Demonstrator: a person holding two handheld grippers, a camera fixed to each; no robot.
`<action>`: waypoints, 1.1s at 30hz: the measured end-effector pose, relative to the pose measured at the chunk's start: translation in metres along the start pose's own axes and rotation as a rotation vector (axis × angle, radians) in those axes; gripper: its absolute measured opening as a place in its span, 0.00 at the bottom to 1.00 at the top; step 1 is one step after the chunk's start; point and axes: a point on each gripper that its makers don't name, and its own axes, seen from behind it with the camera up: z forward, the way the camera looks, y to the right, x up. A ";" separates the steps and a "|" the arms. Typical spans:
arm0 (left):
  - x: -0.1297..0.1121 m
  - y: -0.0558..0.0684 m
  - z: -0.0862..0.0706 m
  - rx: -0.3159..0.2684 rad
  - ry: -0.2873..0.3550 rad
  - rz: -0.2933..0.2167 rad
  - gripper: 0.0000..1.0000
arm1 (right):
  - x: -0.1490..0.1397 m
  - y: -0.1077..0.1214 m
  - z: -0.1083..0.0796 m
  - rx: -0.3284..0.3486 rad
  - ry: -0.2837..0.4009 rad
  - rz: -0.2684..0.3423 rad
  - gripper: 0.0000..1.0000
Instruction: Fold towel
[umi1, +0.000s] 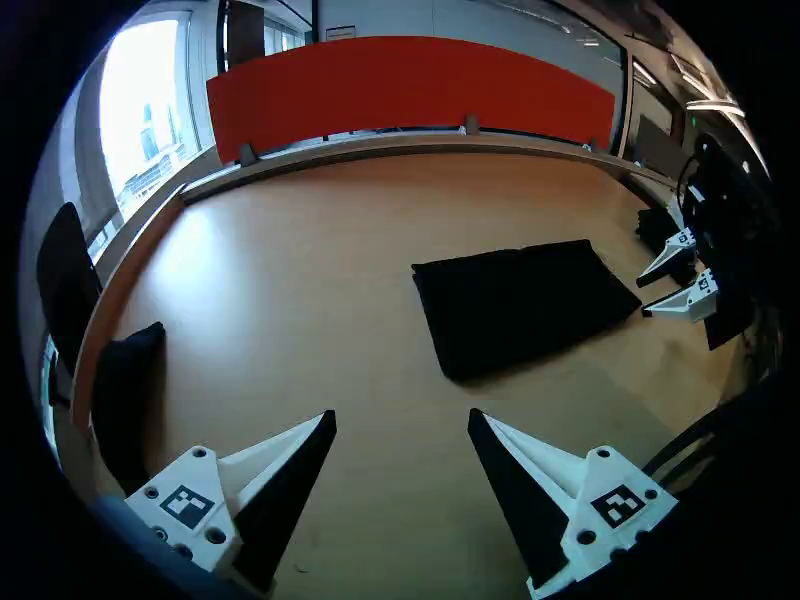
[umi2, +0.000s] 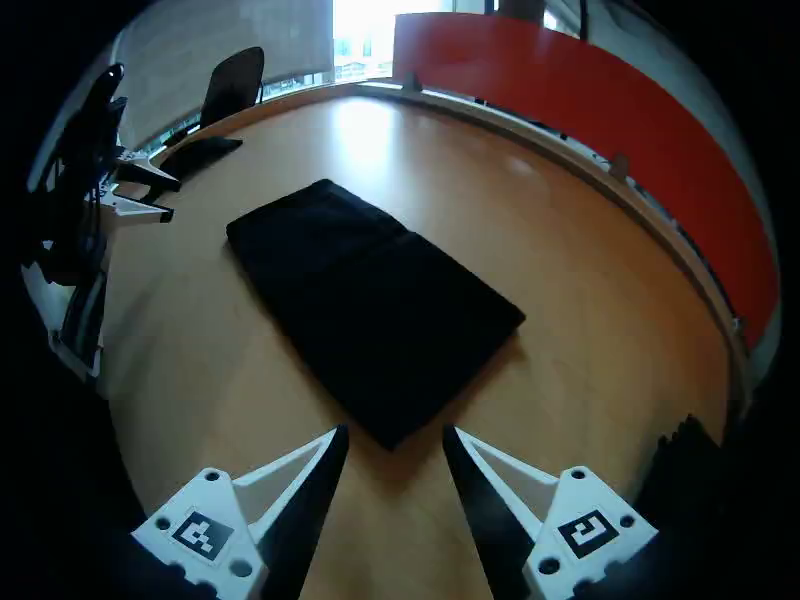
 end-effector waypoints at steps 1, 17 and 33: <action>0.000 -0.001 -0.001 0.002 0.005 -0.001 0.98 | 0.000 -0.001 0.000 0.003 -0.001 -0.003 0.71; -0.013 -0.010 -0.014 0.050 0.056 -0.038 0.98 | -0.007 -0.005 0.003 0.027 -0.035 -0.009 0.50; -0.023 -0.014 -0.019 0.069 0.083 -0.087 0.98 | -0.010 -0.004 0.006 0.033 -0.046 -0.002 0.19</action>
